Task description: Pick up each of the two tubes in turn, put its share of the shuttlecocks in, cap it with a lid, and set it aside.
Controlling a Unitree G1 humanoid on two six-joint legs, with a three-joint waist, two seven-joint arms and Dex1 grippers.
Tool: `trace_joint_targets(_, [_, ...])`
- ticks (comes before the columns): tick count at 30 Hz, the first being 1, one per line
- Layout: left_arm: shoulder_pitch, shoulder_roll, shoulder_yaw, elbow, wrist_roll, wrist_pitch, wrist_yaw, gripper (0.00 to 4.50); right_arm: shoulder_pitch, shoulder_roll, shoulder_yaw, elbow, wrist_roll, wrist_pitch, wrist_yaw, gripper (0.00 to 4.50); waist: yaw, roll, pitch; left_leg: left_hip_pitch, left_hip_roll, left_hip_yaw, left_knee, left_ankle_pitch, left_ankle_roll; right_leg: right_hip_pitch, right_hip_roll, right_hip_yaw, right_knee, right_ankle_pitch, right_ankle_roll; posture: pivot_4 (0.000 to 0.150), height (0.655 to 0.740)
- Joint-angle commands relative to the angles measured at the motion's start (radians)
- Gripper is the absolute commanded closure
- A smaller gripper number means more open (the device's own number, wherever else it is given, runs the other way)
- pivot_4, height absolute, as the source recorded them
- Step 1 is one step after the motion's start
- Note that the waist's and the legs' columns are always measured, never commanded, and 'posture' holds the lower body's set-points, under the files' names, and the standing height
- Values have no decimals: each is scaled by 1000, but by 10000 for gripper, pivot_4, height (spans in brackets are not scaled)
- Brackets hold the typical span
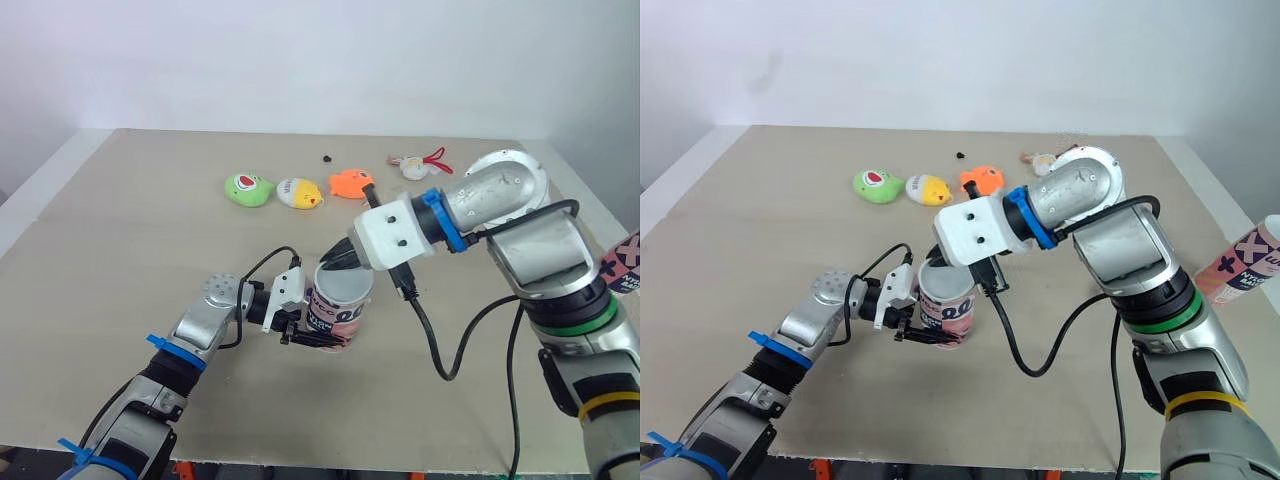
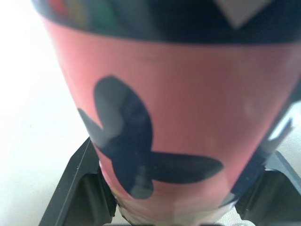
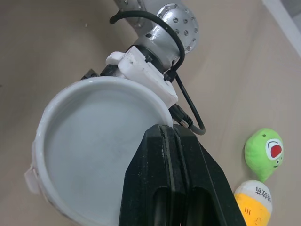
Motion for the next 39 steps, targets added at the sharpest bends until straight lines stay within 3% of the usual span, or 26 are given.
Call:
trace_joint_targets(1, [32, 16, -63, 42, 69, 56, 15, 19246, 28, 29, 2, -47, 29, -6, -33, 44173, 0, 0, 0, 0, 0, 0, 0, 0, 0, 0, 0, 0, 0, 0, 0, 1500, 7400])
trace_joint_targets(11, [40, 18, -64, 20, 63, 73, 18, 19246, 83, 34, -1, -86, 25, -17, -52, 44173, 0, 0, 0, 0, 1, 0, -2, 0, 0, -1, 2, 0, 0, -1, -1, 1500, 7400])
trace_joint_targets(14, [41, 21, -64, 12, 62, 79, 17, 19246, 70, 14, -3, -91, 35, -4, -28, 34260, 0, 0, 0, 0, 1, 0, -3, 0, 0, -1, 2, 0, -1, -1, -1, 1500, 7400])
trace_joint_targets(19, [42, 23, -66, 0, 59, 91, 17, 19246, 44, 2, 1, -71, 4, -17, -38, 11345, 2, 0, 0, -1, 0, 0, -3, -1, -2, -1, 1, -1, -3, -3, -1, 1500, 7400])
trace_joint_targets(27, [44, 21, -71, -10, 56, 105, 10, 19246, -65, 9, -74, 4, 58, 11, -54, 11345, 2, -1, 1, -2, -1, 1, -3, -3, -4, 1, 1, -1, -4, -4, -2, 1500, 7400])
trace_joint_targets(37, [40, 26, -63, 8, 63, 89, 15, 19246, -88, -63, -190, -18, 277, 200, -16, 11345, 4, -1, 1, -6, -2, 0, -3, -3, -4, 0, -1, -1, -4, -3, -4, 1500, 7400])
trace_joint_targets(39, [40, 27, -62, 11, 64, 87, 16, 19246, -89, -73, -209, -38, 336, 262, -15, 18998, 4, -1, 2, -6, -2, 0, -3, -3, -4, 0, -1, -1, -4, -3, -4, 1500, 7400])
